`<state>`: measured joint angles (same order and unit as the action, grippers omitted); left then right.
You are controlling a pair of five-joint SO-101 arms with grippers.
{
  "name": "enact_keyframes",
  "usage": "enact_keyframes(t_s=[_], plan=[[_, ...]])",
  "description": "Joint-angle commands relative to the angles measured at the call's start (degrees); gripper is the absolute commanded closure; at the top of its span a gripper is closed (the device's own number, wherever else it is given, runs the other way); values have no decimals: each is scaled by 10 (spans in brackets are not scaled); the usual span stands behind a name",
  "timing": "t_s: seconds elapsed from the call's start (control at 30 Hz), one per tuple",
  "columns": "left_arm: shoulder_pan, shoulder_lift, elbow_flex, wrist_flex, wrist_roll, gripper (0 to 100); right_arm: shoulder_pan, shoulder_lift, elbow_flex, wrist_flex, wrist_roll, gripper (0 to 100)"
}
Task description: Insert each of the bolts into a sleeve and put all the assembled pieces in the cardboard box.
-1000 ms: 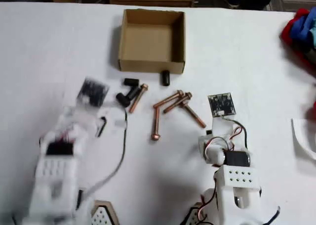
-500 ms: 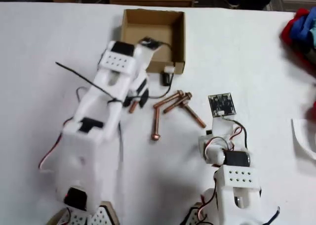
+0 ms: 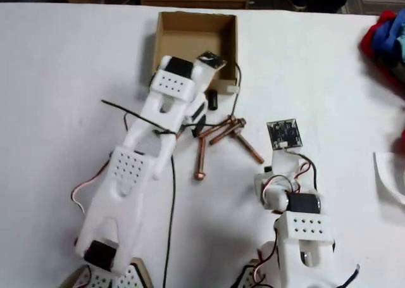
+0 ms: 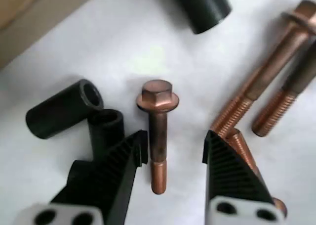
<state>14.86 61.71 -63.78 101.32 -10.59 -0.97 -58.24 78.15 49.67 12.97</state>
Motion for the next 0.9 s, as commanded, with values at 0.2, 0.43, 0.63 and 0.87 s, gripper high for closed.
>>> enact_keyframes(t_s=[0.2,0.43,0.63,0.87], plan=[[23,-135,119,-5,0,790,0,-13,-15,-7,-3,978],[-25,-100,125,-89,-1,790,0,-13,-15,-7,-3,978],[-33,-73,125,-142,-2,790,0,-13,-15,-7,-3,978],[-25,-46,125,-164,-2,790,0,-13,-15,-7,-1,978]])
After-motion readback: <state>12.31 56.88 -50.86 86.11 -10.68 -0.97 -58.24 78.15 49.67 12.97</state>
